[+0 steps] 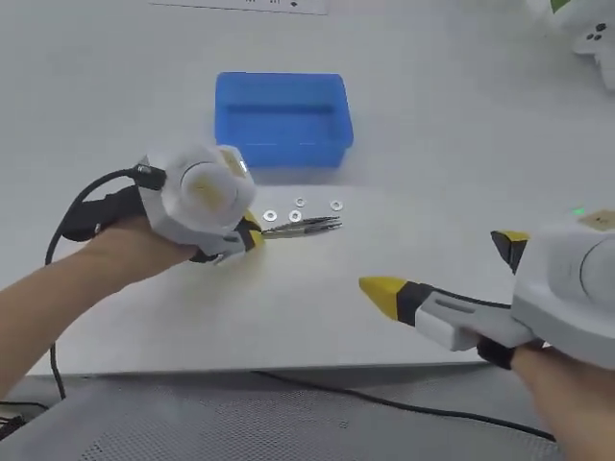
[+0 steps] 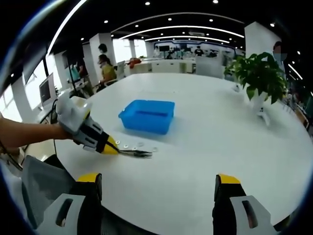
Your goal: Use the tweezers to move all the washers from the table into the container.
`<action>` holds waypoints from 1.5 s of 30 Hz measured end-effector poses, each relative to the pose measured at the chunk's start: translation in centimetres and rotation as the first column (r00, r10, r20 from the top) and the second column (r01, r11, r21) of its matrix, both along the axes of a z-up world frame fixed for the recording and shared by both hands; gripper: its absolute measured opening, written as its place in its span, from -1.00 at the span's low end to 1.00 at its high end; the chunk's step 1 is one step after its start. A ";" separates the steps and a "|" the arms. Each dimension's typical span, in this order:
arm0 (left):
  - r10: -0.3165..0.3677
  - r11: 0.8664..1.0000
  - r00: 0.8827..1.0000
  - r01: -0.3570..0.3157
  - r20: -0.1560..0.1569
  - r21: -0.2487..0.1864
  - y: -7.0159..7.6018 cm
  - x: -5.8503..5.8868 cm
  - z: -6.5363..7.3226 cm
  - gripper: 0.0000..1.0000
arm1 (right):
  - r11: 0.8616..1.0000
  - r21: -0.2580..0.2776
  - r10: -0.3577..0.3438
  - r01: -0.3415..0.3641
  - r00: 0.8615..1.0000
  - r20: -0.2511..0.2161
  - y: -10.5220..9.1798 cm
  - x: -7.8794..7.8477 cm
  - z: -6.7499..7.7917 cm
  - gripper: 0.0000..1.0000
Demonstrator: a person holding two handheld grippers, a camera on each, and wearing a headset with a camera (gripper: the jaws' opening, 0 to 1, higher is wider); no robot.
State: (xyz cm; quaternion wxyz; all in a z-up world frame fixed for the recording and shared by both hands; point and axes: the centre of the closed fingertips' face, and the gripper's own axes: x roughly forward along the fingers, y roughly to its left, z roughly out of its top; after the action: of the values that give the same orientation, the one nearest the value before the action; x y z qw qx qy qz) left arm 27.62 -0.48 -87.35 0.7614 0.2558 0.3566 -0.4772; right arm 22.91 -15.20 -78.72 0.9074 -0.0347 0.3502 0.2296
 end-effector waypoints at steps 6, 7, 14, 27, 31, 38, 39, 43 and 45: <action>-0.047 0.998 0.999 0.046 0.021 0.039 0.2 -0.9 0.2 -1.00 | 1.000 -0.004 0.030 -0.030 0.999 0.017 1.0 0.2 0.6 0.90; -0.047 0.998 0.999 0.047 0.023 0.036 0.2 -0.9 0.3 -1.00 | 0.999 -0.004 0.036 -0.036 0.999 0.023 1.2 0.3 0.8 0.90; -0.055 0.998 0.997 0.055 0.059 0.009 -0.3 -2.7 2.7 -1.00 | 0.992 -0.022 0.124 -0.123 0.991 0.042 2.9 -0.2 1.2 0.83; -0.055 0.997 0.988 0.062 0.147 -0.048 -1.1 -5.8 8.2 -1.00 | 0.958 -0.021 0.285 -0.285 0.957 0.048 6.7 -2.0 1.6 0.66; -0.060 0.996 0.985 0.070 0.164 -0.051 -1.1 -6.6 9.3 -1.00 | 0.928 0.022 0.372 -0.372 0.928 0.019 8.2 -3.3 1.4 0.44; -0.104 0.992 0.977 0.116 0.189 -0.056 -1.3 -8.5 11.3 -1.00 | 0.854 0.138 0.504 -0.501 0.863 0.011 10.8 -4.8 1.7 -0.24; -0.111 0.991 0.975 0.123 0.192 -0.054 -1.3 -8.7 11.5 -1.00 | 0.831 0.137 0.542 -0.538 0.840 0.010 11.2 -5.1 1.7 -0.38; -0.176 0.981 0.965 0.188 0.195 -0.040 -1.4 -10.1 12.6 -1.00 | 0.763 0.053 0.644 -0.644 0.765 0.032 12.5 -5.3 2.0 -0.41; -0.217 0.974 0.954 0.225 0.206 -0.018 -1.4 -10.8 13.3 -1.00 | 0.724 0.022 0.688 -0.690 0.724 0.052 13.3 -5.4 2.7 -0.41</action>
State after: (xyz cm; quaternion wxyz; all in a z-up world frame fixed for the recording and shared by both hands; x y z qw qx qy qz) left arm 16.83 -1.93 -74.06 0.7406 0.3257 0.2365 -0.5380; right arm 17.46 -1.88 -75.98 0.7647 -0.1489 0.2896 0.5561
